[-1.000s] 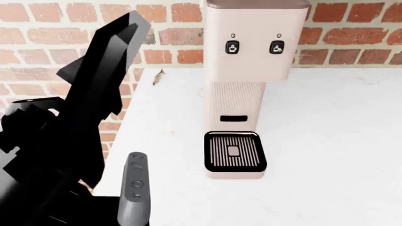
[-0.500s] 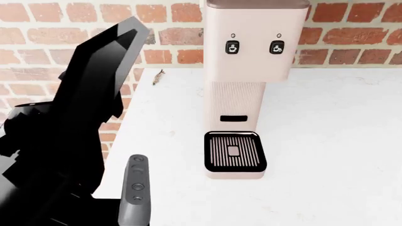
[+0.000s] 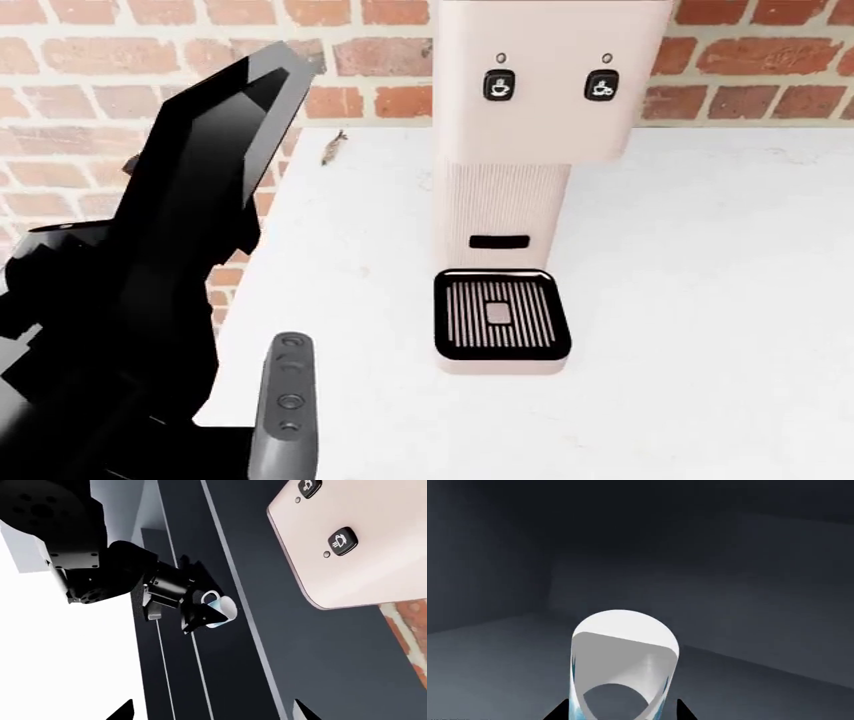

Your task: A wet mug is on the counter and needs to be dried. Pick it up and place it upside down in the open cabinet.

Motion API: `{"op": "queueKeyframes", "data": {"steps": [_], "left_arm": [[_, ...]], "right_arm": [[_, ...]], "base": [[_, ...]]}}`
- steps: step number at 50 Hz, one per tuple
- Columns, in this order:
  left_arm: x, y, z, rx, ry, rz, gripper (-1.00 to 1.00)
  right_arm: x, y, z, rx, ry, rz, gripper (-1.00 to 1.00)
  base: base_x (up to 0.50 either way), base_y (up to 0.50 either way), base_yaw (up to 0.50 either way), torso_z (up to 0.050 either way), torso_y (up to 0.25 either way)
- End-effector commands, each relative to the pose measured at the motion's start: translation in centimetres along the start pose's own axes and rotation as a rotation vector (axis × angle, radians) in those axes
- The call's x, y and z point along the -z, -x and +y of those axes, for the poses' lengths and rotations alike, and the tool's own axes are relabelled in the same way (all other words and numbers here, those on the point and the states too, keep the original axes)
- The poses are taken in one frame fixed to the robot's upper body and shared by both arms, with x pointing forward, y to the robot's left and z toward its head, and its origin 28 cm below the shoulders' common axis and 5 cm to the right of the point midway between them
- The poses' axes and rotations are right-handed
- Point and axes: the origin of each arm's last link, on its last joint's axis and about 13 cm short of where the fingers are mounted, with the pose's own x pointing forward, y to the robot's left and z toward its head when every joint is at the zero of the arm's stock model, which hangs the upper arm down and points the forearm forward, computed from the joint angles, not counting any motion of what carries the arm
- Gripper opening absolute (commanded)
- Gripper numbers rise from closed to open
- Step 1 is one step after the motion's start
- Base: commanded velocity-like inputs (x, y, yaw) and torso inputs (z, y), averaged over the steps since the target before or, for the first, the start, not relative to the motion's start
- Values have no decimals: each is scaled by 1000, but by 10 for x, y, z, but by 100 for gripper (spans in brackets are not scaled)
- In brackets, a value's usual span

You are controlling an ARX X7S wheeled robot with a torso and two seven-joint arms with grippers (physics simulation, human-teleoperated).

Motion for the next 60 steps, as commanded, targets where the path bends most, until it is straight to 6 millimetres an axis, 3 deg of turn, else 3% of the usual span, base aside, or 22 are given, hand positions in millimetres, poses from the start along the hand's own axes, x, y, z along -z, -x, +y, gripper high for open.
{"op": "queueKeyframes", "data": {"steps": [1,17,35,36,60], "left_arm": [[0,2,1,-7,-3,2,100],[0,2,2,-10,-2,7,100],[0,3,1,-11,7,9,100],[0,3,1,-11,7,9,100],[-1,3,3,-12,12,7,100]], "right_arm": [[-1,0,1,7,10,7,-100],[4,-6,1,3,-6,38,-100],[22,-11,2,-22,-24,265,-100],[22,-11,2,-27,-25,273,100],[17,-2,0,-22,-30,254,100]], "base": [[0,0,0,0,-105],[-1,0,0,0,-100],[1,0,1,0,-25],[0,0,-3,0,-12],[-3,-2,-4,0,-3]]}}
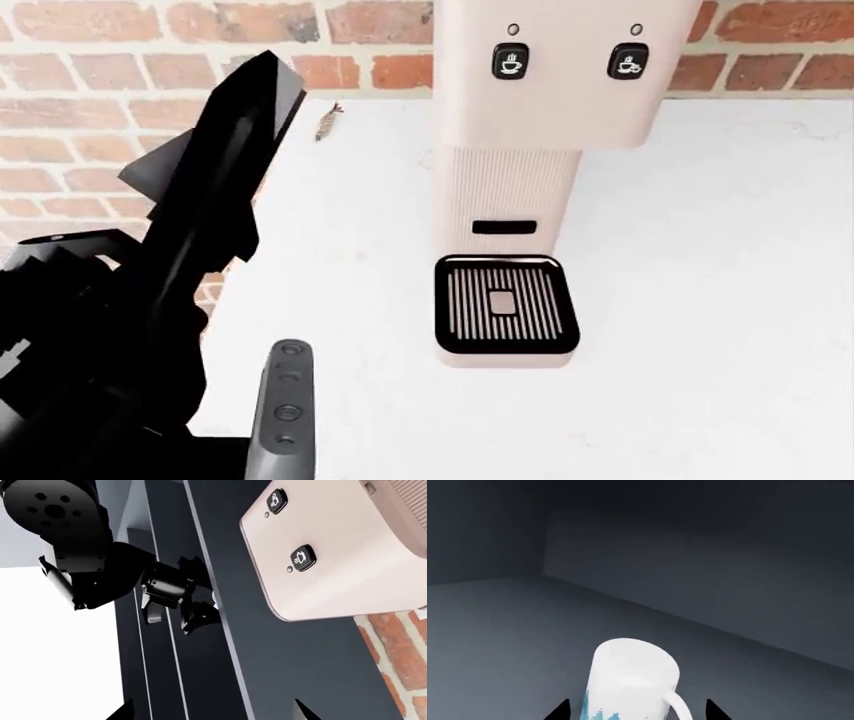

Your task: A wet mug is on the counter and needs to be dried. Pick it up and place it upside down in the open cabinet.

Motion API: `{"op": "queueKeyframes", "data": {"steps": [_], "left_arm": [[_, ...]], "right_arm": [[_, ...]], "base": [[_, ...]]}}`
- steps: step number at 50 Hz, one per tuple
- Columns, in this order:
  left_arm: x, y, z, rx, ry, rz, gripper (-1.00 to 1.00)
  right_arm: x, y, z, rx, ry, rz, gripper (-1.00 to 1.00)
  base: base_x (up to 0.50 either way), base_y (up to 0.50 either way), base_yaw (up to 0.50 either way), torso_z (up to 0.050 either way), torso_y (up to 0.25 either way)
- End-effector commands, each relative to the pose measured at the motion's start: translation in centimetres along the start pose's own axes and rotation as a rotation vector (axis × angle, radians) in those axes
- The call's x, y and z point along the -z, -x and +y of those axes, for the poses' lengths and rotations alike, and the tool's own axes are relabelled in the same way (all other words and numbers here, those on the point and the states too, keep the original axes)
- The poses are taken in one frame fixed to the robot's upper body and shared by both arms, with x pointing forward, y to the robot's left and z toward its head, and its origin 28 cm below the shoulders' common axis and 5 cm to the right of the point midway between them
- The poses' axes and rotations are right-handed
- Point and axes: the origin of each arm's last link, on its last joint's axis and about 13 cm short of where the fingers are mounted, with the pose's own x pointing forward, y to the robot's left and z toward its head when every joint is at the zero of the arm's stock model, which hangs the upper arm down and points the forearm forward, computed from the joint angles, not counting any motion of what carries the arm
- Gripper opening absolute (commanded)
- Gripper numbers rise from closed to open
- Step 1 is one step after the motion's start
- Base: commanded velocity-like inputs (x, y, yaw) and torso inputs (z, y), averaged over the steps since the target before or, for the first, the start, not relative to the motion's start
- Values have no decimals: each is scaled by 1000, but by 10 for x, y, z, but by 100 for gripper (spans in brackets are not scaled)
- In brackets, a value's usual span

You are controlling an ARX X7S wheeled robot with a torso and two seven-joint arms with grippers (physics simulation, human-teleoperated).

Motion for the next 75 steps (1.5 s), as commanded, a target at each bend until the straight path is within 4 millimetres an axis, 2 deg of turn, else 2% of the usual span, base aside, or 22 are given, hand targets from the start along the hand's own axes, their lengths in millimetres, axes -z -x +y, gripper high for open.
{"op": "queueKeyframes", "data": {"steps": [1,28,37,42,75], "left_arm": [[0,0,2,-1,4,3,100],[1,0,3,-11,6,30,100],[0,1,2,-13,6,30,100],[1,-1,3,-16,11,34,100],[2,-5,8,-33,3,48,100]], "right_arm": [[24,-13,-4,-27,-104,216,100],[8,16,-10,-53,-57,148,100],[1,41,-12,-117,-27,169,100],[2,46,-10,-167,-47,164,100],[23,57,-60,-349,-60,217,100]], "base": [[0,0,-4,0,0],[0,0,0,0,243],[0,0,0,0,12],[0,0,0,0,0],[0,0,0,0,0]]}}
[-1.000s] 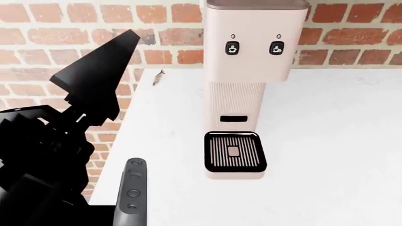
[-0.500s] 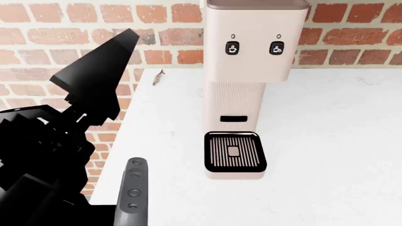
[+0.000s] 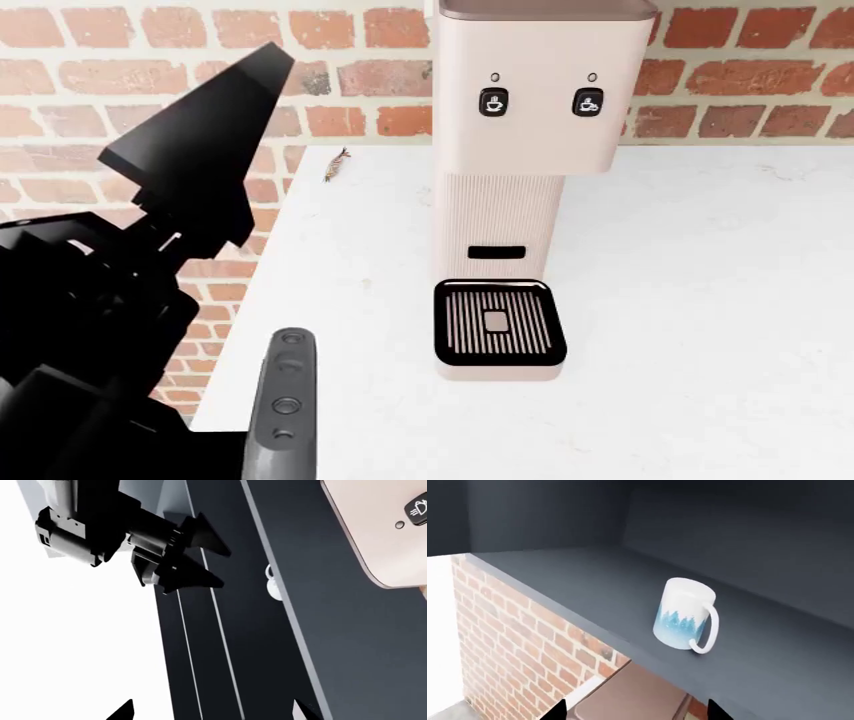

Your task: A wet mug is on the counter and needs to be dried. Pick it up and place it upside down in the open cabinet.

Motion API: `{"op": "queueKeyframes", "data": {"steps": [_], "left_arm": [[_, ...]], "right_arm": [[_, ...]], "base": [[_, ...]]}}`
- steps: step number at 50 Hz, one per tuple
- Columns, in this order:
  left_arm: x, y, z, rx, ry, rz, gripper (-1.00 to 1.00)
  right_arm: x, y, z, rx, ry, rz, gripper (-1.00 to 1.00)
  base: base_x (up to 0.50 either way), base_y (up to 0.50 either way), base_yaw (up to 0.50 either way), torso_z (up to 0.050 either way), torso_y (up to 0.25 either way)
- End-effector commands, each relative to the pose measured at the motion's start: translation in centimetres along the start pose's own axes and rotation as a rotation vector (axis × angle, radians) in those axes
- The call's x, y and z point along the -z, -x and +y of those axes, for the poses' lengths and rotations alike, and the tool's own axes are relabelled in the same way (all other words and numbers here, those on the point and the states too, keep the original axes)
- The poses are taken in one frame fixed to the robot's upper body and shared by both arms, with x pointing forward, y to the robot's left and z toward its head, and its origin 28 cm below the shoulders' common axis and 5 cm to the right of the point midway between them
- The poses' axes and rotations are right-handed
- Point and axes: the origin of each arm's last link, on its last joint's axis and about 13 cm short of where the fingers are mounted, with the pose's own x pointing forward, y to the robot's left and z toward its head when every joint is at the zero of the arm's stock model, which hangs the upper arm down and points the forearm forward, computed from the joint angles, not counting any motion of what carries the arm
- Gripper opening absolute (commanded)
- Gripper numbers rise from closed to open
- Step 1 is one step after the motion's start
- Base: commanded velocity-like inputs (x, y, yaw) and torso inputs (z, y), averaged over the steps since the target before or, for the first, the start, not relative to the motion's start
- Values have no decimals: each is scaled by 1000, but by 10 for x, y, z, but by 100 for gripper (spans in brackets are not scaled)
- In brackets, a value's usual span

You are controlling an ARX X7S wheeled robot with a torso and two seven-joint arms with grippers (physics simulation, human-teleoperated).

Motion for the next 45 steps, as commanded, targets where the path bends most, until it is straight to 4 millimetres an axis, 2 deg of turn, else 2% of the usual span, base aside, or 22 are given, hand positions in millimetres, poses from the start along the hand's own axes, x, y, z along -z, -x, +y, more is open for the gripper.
{"op": "queueKeyframes", "data": {"steps": [1,9,10,11,12,16,20,24,28,29,31,32,45], "left_arm": [[1,-1,2,-6,1,6,100],[-1,-1,1,-5,2,7,100],[-1,-1,1,-5,4,7,100],[-1,-1,0,-4,5,6,100],[-2,-1,0,-4,5,3,100],[-2,-1,-1,-2,6,2,100],[-3,-1,-1,-2,5,2,100],[-3,0,-1,-2,4,4,100],[-3,0,0,0,5,5,100],[-4,0,0,-1,5,4,100],[-4,0,0,-2,6,4,100],[-4,-1,0,-2,7,4,100],[-5,-3,-1,-6,11,1,100]], "right_arm": [[8,9,-14,-55,5,32,100],[15,14,-22,-104,9,54,100],[26,34,-31,64,102,113,100],[37,58,-39,169,231,82,100],[46,61,-47,185,144,41,100],[50,24,-24,169,131,-1,100],[56,10,14,173,118,-40,100],[64,20,56,186,86,-50,100],[81,53,81,227,22,0,100],[83,64,85,172,9,24,100],[84,85,88,-122,-16,73,100],[85,90,88,-183,-23,82,100],[98,91,86,-186,-54,79,100]], "base": [[0,0,0,0,0],[0,0,0,0,0],[0,0,0,0,0],[0,0,0,0,0],[0,0,0,0,0],[0,0,0,0,0],[0,0,0,0,0],[0,0,0,0,0],[0,0,0,0,0],[0,0,0,0,0],[0,0,0,0,0],[0,0,0,0,0],[0,0,0,0,0]]}}
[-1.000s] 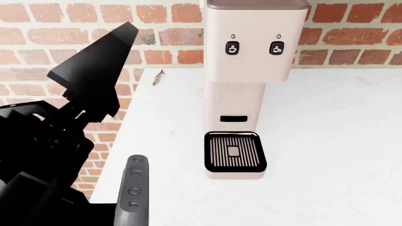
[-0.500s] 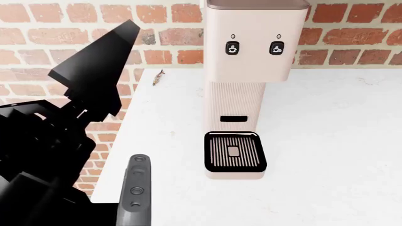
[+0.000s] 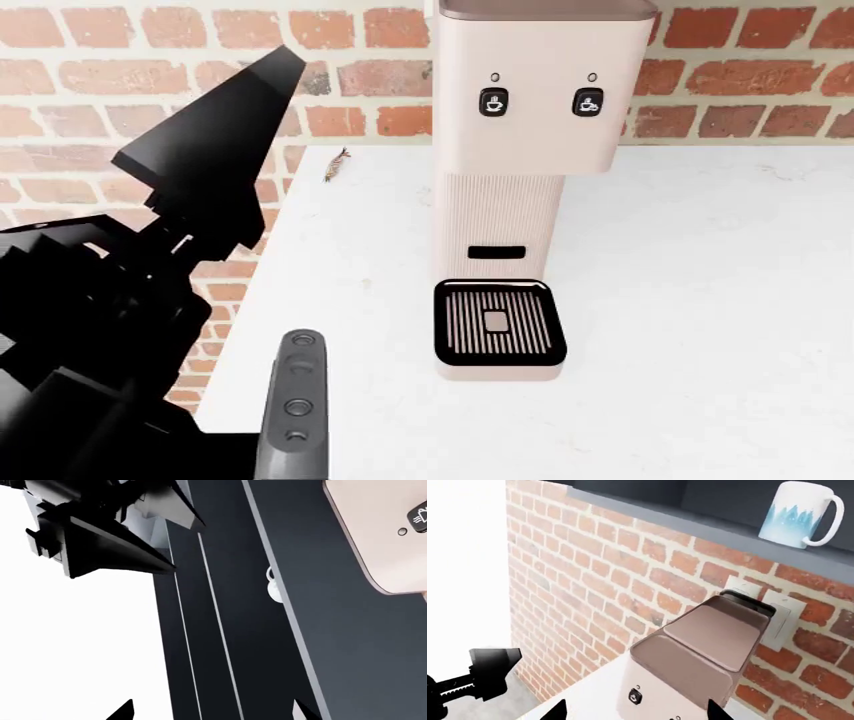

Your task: A wet mug is on the counter and needs to be dried. Pick it up and place it upside down in the open cabinet.

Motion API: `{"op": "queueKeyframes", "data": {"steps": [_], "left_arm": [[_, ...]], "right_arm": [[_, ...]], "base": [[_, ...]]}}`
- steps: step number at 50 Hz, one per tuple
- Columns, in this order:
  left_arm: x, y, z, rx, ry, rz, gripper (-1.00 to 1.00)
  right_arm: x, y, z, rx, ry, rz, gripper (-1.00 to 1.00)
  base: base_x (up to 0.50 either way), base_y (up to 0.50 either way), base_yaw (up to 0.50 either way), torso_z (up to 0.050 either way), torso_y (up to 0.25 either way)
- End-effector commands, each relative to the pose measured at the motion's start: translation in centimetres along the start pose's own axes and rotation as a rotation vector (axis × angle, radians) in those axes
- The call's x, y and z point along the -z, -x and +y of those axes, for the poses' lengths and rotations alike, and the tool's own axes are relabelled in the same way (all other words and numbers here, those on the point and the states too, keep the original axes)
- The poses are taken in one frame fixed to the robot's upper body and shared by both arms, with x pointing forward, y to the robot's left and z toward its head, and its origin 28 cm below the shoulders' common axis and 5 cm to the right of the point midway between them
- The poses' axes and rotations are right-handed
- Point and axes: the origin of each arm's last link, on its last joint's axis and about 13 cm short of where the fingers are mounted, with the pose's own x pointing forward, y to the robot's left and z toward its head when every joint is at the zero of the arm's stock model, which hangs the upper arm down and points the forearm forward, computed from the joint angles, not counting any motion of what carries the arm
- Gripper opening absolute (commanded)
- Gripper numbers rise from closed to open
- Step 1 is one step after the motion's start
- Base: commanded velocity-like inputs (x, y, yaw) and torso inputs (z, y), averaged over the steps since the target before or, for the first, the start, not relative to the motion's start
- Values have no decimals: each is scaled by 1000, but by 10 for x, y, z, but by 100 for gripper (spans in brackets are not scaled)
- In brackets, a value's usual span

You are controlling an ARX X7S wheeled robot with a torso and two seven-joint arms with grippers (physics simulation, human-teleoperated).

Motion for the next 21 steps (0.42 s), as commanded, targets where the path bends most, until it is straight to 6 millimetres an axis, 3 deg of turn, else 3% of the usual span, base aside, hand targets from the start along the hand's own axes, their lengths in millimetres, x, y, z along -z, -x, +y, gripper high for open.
{"op": "queueKeyframes", "data": {"steps": [1,21], "left_arm": [[-1,-2,0,-3,3,-2,100],[-3,-2,-2,1,11,-2,100]], "right_arm": [[13,27,7,-79,-49,61,100],[37,22,13,-115,-57,78,100]], "base": [[0,0,0,0,0],[0,0,0,0,0]]}}
